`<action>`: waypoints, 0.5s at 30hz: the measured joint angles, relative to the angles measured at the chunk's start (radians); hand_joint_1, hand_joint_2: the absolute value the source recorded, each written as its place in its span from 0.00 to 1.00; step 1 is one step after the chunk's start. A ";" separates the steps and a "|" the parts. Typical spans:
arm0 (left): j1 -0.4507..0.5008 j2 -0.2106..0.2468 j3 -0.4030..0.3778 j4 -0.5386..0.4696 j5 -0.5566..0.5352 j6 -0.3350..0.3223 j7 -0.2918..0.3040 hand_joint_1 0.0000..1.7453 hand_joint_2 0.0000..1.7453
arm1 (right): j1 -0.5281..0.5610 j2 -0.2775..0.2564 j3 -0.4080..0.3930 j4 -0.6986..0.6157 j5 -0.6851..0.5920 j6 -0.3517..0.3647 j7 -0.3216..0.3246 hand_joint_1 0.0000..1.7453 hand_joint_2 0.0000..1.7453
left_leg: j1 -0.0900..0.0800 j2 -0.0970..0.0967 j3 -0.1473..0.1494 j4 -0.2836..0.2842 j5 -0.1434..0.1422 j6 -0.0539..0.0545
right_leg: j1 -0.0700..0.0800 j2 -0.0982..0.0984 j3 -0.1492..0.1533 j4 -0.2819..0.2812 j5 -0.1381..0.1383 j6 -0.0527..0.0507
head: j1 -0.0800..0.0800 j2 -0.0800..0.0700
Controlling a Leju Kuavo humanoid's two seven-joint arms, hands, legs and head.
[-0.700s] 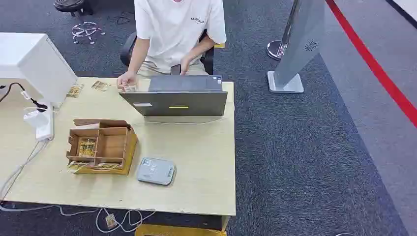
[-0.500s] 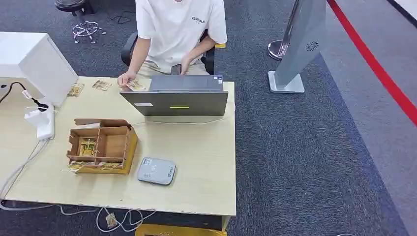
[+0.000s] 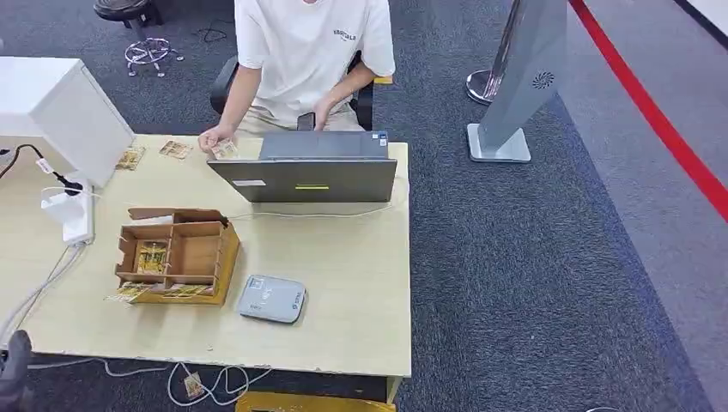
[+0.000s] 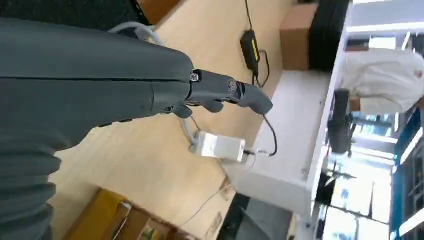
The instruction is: Pass the card to the sensor for recognition and then transmit it.
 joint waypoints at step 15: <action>-0.033 0.153 -0.352 0.000 -0.428 0.130 0.123 0.00 1.00 | -0.002 -0.001 0.001 0.000 0.043 0.008 0.036 0.00 1.00 | 0.000 0.000 0.000 0.000 0.000 0.000 | 0.000 0.000 0.000 0.000 0.000 0.000 | 0.000 0.000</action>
